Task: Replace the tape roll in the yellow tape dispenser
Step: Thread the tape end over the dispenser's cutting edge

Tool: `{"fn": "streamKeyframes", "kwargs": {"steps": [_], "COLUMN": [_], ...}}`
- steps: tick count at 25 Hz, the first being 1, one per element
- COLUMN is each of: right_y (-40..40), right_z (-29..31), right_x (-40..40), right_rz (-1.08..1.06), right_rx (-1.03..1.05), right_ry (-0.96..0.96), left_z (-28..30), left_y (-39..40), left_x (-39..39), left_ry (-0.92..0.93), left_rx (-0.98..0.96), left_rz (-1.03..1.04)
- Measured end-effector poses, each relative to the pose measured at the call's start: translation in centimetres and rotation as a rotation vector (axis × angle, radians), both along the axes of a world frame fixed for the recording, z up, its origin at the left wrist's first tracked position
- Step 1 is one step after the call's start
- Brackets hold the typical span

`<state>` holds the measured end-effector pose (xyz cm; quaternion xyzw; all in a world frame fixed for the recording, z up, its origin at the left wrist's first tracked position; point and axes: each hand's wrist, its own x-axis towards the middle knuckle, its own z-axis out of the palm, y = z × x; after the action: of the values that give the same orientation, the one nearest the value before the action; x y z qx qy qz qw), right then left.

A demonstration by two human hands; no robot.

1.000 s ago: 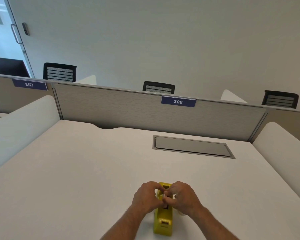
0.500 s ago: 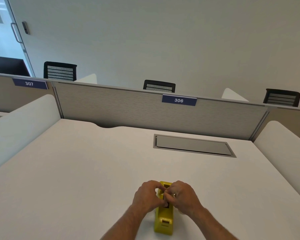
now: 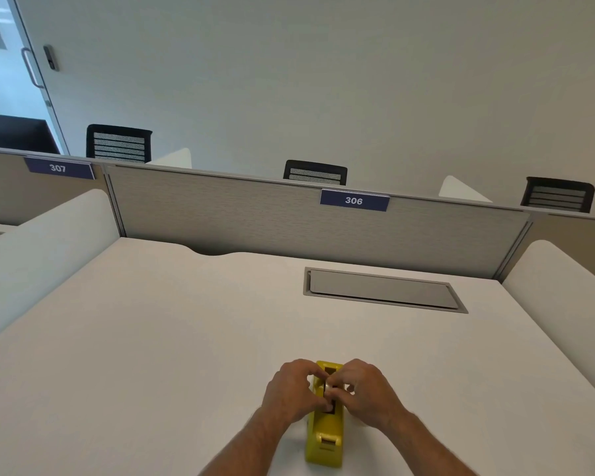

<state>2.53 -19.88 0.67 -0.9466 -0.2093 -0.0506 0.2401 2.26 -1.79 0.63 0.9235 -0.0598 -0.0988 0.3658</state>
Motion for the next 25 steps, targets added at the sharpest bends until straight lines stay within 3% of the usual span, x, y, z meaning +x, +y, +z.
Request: {"fn": "streamKeyframes", "kwargs": {"steps": [10,25], "right_y": [0.29,0.14], "right_z": [-0.36,0.39], "right_x": [-0.05,0.55], "right_rz": [0.004,0.030], "right_rx": [-0.010,0.025], "right_ry": [-0.072,0.003], "left_z": [-0.02,0.12], "left_y": [-0.05,0.00], "left_x": [-0.03,-0.05], "left_ry": [0.003,0.022], "left_rx": [0.004,-0.004], "left_rz": [0.008,0.010]}}
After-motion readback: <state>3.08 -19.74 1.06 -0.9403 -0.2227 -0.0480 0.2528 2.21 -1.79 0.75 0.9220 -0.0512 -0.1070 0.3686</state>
